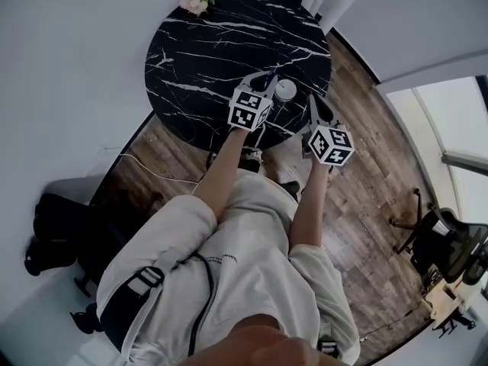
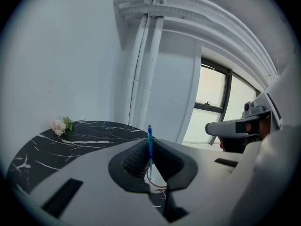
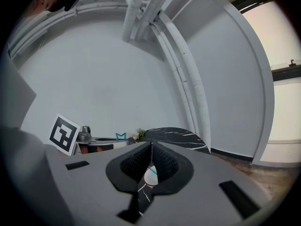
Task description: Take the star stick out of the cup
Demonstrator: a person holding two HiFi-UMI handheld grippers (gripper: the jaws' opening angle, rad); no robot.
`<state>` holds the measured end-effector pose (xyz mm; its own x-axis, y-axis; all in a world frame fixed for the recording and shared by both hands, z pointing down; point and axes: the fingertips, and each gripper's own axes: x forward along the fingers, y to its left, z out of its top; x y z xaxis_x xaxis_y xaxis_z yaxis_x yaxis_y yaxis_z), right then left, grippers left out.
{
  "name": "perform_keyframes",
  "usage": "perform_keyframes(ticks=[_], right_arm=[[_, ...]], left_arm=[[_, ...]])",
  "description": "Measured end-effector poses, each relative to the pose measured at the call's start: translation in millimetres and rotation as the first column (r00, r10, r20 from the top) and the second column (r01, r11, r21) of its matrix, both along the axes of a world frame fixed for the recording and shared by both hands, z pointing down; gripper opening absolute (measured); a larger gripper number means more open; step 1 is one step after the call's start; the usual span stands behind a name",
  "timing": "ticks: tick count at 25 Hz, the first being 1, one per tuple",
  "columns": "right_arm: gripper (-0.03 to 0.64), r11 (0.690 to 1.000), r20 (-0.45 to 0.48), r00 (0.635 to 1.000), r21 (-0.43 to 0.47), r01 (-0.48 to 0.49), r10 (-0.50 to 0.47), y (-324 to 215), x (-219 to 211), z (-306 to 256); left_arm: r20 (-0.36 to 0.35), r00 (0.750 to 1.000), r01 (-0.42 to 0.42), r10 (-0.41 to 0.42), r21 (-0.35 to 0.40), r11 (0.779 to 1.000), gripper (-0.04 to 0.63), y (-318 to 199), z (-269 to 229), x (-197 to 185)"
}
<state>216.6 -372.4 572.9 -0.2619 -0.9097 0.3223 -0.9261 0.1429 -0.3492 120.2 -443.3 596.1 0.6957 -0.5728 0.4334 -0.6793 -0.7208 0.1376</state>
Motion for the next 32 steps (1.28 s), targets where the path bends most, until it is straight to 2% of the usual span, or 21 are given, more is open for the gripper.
perform_keyframes(ticks=[7,13,22,27,32], right_arm=[[0.037,1.0,0.008,1.0,-0.001,0.014,-0.014,9.8,0.5,2.0],[0.037,1.0,0.019,1.0,-0.011,-0.003,0.004,28.3,22.6,5.0],[0.037,0.999,0.04,0.999,-0.044,-0.011,0.013,51.0,48.7,11.3],[0.037,0.999,0.049,0.999,-0.037,-0.007,0.009,56.5,55.4,3.7],[0.037,0.999,0.032,0.999,-0.039,0.037,-0.036,67.9,51.8,1.9]], left_arm=[[0.012,1.0,-0.009,0.009,0.003,1.0,0.032,9.0,0.0,2.9],[0.018,1.0,0.0,0.0,0.003,1.0,0.032,24.3,1.9,9.9],[0.048,0.998,0.049,-0.049,0.002,0.999,0.032,35.3,2.6,14.7],[0.041,0.996,0.076,-0.076,0.009,0.997,0.032,38.7,-4.6,17.7],[0.025,0.994,0.107,-0.108,0.026,0.994,0.032,47.7,-14.5,18.0]])
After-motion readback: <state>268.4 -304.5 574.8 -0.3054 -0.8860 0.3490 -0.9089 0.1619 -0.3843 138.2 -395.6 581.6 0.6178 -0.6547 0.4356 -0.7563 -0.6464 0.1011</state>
